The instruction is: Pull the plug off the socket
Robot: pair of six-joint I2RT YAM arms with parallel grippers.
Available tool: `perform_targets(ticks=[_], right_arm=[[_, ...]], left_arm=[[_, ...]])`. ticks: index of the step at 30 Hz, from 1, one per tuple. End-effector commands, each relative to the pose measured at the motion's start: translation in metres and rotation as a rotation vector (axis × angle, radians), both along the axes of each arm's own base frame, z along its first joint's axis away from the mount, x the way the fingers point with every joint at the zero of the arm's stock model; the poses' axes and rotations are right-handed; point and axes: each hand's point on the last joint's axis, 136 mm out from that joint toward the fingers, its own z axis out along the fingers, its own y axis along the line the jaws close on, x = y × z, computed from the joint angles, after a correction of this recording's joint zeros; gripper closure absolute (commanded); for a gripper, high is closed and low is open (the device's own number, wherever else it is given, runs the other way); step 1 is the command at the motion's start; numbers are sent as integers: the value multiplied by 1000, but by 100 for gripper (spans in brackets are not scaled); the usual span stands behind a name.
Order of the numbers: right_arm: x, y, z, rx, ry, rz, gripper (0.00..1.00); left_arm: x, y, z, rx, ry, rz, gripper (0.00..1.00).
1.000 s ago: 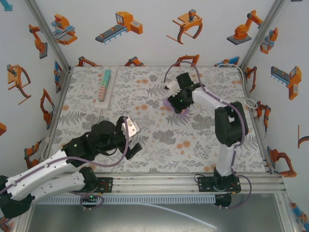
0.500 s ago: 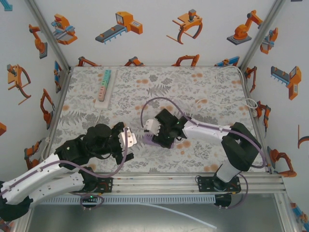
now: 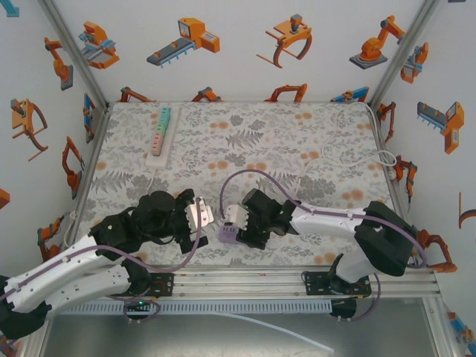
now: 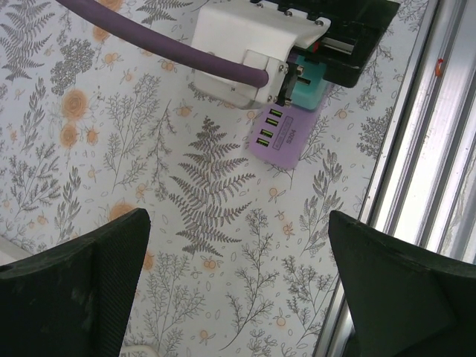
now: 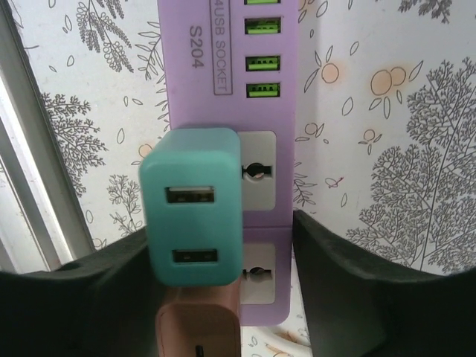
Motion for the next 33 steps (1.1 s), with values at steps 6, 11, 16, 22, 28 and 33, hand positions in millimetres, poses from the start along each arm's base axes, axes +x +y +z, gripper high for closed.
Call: perform_targets(ticks=[6,11,16,22,28,33], right_arm=[[-3,1,21,62,-32,22,24],[-4,-2,56,147,-105,38,21],[-7,-18,90,239,-258,82,20],[-16,-47,96,298,-320,123,25],[-27,-53,73,272,-262,147,33],[-26,-46,59,253,-226,162,39]], left_arm=[[0,-4,2,-34,-6,-3,3],[5,-6,2,-47,-9,25,3],[33,-16,20,-261,72,233,3],[76,-1,19,-434,294,557,2],[90,-7,-16,-377,517,688,6],[95,-19,-57,-270,633,748,21]])
